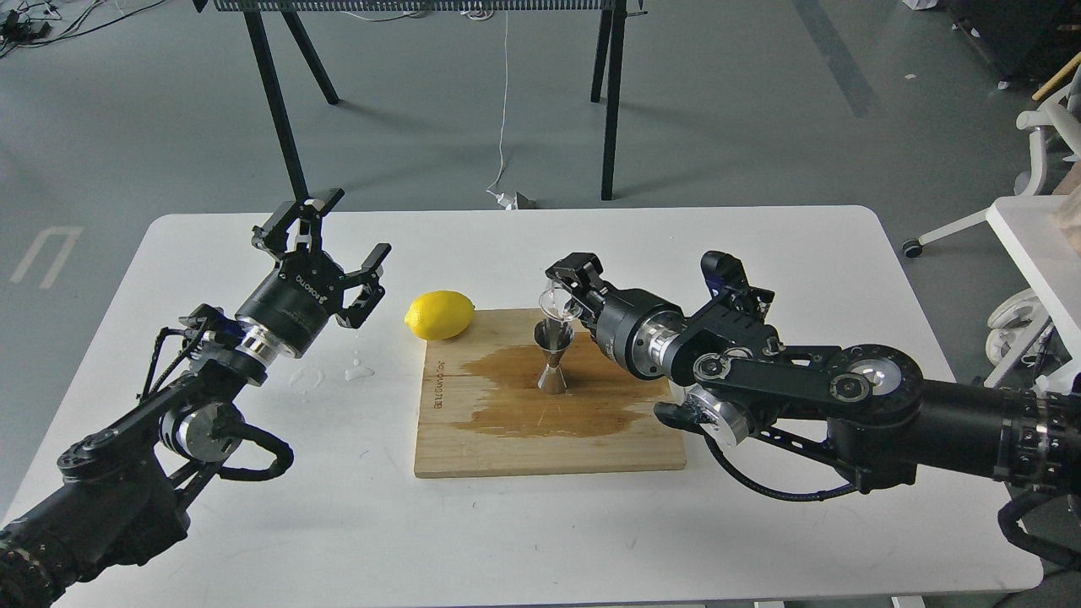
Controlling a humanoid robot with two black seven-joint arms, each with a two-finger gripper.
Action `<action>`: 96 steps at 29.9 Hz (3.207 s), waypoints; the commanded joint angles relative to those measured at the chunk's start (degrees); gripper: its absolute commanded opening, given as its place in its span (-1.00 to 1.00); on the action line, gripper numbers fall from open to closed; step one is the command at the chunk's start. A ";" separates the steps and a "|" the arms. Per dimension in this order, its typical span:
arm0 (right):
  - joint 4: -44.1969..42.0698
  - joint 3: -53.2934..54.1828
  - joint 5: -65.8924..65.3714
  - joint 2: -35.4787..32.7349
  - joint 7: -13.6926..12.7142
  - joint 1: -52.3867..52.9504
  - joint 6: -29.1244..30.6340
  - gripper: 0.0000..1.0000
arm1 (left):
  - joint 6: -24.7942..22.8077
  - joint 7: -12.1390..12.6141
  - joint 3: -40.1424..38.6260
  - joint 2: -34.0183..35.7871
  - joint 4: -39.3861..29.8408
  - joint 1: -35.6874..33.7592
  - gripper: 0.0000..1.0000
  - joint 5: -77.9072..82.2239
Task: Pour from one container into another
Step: 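Carry the glass with the right gripper above the jigger, then tilt the glass over the jigger to pour its contents in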
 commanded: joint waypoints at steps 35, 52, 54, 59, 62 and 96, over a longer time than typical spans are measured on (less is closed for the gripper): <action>-3.14 -9.23 -0.51 4.43 0.28 7.21 0.00 -0.21 | 0.00 0.00 -0.09 -0.20 0.00 0.09 0.77 0.00; -2.96 -13.89 -2.80 4.17 0.36 10.19 0.00 -0.21 | 0.00 0.00 -0.17 -0.20 0.00 0.09 0.77 0.00; -2.87 -14.06 -2.71 4.17 0.36 10.46 0.00 -0.21 | 0.00 0.00 -0.17 -0.20 0.00 0.09 0.77 0.00; -2.87 -15.56 -2.80 4.17 0.36 11.60 0.00 -0.21 | 0.00 0.00 -0.17 -0.20 0.00 0.09 0.77 0.00; -2.70 -16.00 -2.71 4.17 0.36 12.13 0.00 -0.21 | 0.00 0.00 -0.17 -0.20 0.00 0.09 0.77 0.00; -1.38 -21.80 -4.38 4.17 0.72 16.35 0.00 -0.20 | 0.00 0.00 -0.17 -0.02 0.08 0.35 0.77 0.00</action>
